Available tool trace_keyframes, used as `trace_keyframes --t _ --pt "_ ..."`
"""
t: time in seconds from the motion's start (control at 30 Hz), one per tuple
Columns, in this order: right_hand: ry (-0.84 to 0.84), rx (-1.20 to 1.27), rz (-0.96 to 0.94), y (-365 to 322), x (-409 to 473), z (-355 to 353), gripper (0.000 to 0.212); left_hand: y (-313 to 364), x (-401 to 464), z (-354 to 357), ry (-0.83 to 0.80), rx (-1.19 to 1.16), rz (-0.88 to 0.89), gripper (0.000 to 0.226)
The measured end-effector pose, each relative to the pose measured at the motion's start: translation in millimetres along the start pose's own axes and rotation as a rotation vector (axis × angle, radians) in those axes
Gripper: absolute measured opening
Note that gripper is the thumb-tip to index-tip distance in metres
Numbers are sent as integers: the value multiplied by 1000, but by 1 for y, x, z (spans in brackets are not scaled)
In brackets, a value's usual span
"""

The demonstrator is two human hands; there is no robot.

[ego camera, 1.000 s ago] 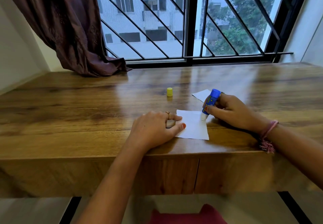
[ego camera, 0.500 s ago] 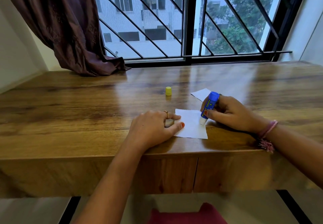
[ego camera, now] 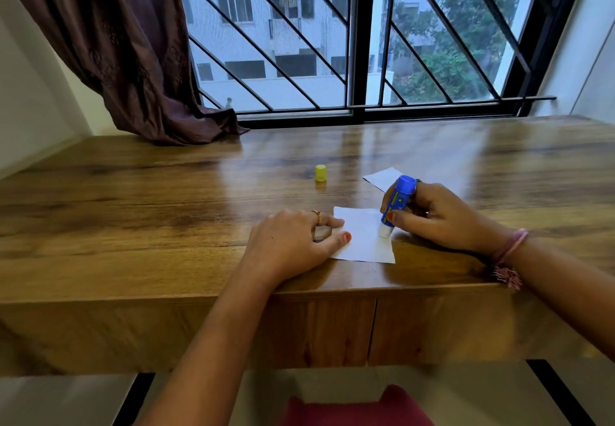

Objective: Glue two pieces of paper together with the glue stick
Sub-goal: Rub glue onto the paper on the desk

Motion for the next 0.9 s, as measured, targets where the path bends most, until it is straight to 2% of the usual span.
trace_keyframes --t 0.07,0.23,0.37,0.5,0.67,0.8,0.9 --pt "-43 -6 -33 -4 -3 2 9 0 0 0 3 0 -1 40" --pt "-8 27 -31 -2 0 0 11 0 0 0 6 -1 0 41" --pt "-78 35 -63 -5 -3 1 10 0 0 -1 -2 2 5 42" --pt "-56 56 -44 -3 -1 0 9 1 0 -1 0 1 -3 41" --pt "-130 52 -68 -7 -6 3 13 1 0 -1 -8 2 -1 41" --pt "-90 76 -31 -6 -4 2 9 0 0 -1 -13 -4 -9 41" --pt "-128 108 -39 -8 -6 3 10 0 0 -1 -13 2 -5 41"
Point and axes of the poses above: each hand's wrist, its own x-axis towards the middle knuckle, its own z-axis out of the palm, y = z × x, the point moved 3 cm from there along x, towards the middle knuckle, and after that the axes turned 8 degrees about z, right-handed, at the moved point
